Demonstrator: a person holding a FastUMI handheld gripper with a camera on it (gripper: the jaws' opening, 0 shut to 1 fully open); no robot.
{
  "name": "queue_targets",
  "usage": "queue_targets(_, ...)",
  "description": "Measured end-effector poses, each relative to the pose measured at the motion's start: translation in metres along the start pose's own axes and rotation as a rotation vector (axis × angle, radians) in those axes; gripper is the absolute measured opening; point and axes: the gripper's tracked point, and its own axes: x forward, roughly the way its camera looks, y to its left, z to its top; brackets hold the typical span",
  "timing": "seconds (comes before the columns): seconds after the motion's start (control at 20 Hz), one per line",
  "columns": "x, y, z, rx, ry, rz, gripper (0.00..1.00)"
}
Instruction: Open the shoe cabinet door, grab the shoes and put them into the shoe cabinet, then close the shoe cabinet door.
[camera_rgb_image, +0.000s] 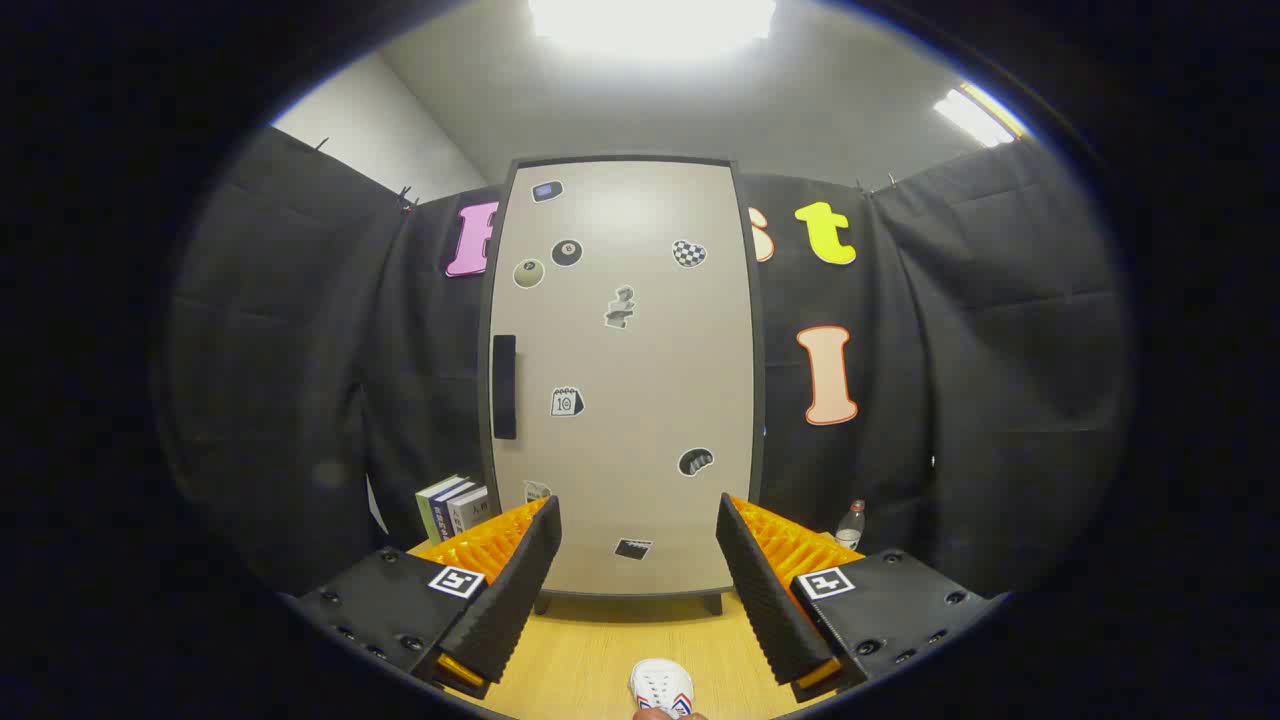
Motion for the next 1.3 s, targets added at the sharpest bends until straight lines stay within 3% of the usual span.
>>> queue_targets(0.7,-0.001,-0.007,0.004,-0.008,0.053,-0.009,0.97)
queue_targets(1.3,0.046,0.019,0.04,0.018,0.025,0.014,0.97)
